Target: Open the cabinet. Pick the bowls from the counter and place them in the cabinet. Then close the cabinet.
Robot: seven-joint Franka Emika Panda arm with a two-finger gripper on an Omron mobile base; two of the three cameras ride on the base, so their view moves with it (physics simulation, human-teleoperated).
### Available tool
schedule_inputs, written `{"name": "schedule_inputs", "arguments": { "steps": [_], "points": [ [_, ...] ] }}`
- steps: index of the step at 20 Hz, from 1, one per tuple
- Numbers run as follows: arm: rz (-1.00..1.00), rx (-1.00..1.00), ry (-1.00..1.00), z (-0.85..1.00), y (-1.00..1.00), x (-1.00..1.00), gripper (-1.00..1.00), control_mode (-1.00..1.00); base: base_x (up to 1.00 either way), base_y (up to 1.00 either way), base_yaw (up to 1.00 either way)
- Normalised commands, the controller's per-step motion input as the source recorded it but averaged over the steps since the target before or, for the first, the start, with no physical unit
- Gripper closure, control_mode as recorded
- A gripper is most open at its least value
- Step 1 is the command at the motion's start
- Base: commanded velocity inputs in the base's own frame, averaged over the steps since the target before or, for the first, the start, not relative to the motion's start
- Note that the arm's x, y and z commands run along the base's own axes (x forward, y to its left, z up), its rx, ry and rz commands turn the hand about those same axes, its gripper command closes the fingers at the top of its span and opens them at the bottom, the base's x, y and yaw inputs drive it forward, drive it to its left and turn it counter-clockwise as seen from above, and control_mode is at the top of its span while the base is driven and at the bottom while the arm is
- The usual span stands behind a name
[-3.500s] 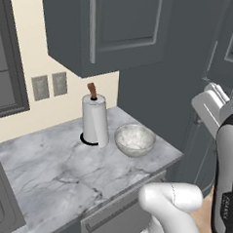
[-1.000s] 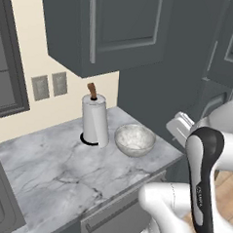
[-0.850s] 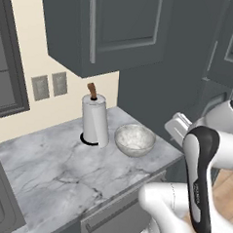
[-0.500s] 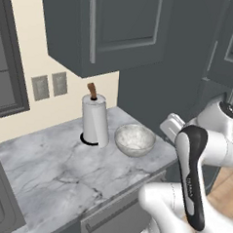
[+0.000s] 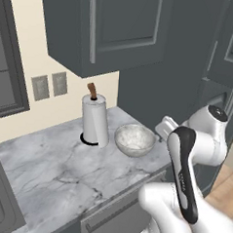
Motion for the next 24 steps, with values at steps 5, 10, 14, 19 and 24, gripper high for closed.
{"name": "schedule_inputs", "arguments": {
  "steps": [5, 10, 14, 19, 24],
  "points": [
    [0.0, 0.0, 0.0, -0.33, 0.0, 0.29, -1.0, -1.0, 0.0, 0.0, 0.0],
    [0.0, 0.0, 0.0, -0.32, 0.0, 0.33, -1.0, -1.0, 0.0, 0.0, 0.0],
    [0.0, 0.0, 0.0, -0.32, 0.0, 0.35, -1.0, -1.0, 0.0, 0.0, 0.0],
    [-0.01, 0.0, 0.0, -0.25, 0.0, 0.32, -1.0, -1.0, 0.0, 0.0, 0.0],
    [-0.01, 0.0, 0.0, -0.23, 0.0, 0.38, -1.0, -1.0, 0.0, 0.0, 0.0]
  ]
}}
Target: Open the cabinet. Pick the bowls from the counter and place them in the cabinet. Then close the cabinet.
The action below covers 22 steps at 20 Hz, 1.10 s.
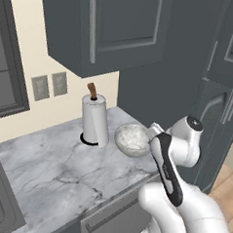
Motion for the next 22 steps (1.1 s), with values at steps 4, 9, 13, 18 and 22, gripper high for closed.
{"name": "schedule_inputs", "arguments": {
  "steps": [4, 9, 13, 18, 22],
  "points": [
    [-0.01, 0.0, 0.0, -0.21, 0.0, 0.4, -1.0, -1.0, 0.0, 0.0, 0.0],
    [-0.01, 0.0, 0.0, -0.22, 0.0, 0.4, -1.0, -1.0, 0.0, 0.0, 0.0],
    [0.0, 0.0, 0.0, -0.27, 0.0, 0.3, -1.0, -1.0, 0.0, 0.0, 0.0],
    [0.0, 0.0, 0.0, -0.33, 0.0, 0.21, -1.0, -1.0, 0.0, 0.0, 0.0],
    [0.0, 0.0, 0.0, -0.36, 0.0, 0.25, -1.0, -1.0, 0.0, 0.0, 0.0]
  ]
}}
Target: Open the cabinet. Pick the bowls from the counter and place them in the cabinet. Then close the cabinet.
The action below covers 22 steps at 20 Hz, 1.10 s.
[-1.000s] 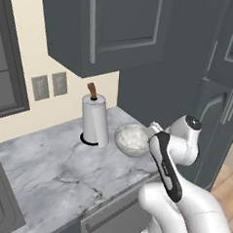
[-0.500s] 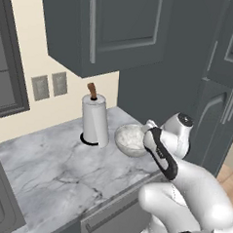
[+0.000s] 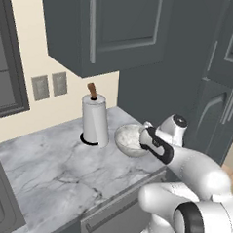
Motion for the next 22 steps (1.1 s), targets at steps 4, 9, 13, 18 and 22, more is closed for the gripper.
{"name": "schedule_inputs", "arguments": {
  "steps": [4, 9, 13, 18, 22],
  "points": [
    [0.0, 0.0, 0.0, -0.37, 0.0, 0.25, -1.0, -1.0, 0.0, 0.0, 0.0],
    [-0.02, 0.0, 0.0, -0.34, 0.1, 0.23, 1.0, -1.0, 0.0, 0.0, 0.0],
    [-0.01, 0.0, 0.0, -0.28, 0.03, 0.14, 1.0, -1.0, 0.0, 0.0, 0.0],
    [-0.02, 0.0, 0.0, -0.31, 0.04, 0.1, 1.0, -1.0, 0.0, 0.0, 0.0],
    [-0.06, 0.0, 0.0, -0.31, 0.03, 0.0, 1.0, -1.0, 0.0, 0.0, 0.0]
  ]
}}
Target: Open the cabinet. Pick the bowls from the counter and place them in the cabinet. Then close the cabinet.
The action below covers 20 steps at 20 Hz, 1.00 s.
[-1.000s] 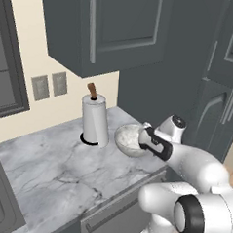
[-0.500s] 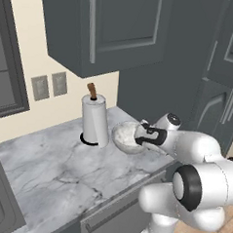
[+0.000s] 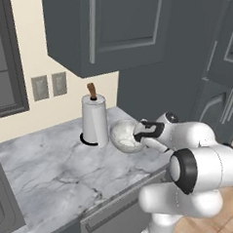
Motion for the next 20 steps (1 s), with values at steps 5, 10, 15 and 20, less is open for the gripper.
{"name": "schedule_inputs", "arguments": {
  "steps": [5, 10, 15, 20],
  "points": [
    [-0.15, 0.0, -0.13, 0.06, 0.0, -0.12, 1.0, -1.0, 0.0, 0.0, 0.0],
    [-0.2, 0.0, -0.2, 0.43, 0.0, -0.42, 1.0, -1.0, 0.0, 0.0, 0.0],
    [-0.19, 0.0, -0.06, 0.51, 0.09, -0.34, 1.0, -1.0, 0.0, 0.0, 0.0],
    [-0.01, 0.03, 0.11, 0.69, 0.01, -0.25, 1.0, -1.0, 0.0, 0.0, 0.0]
  ]
}}
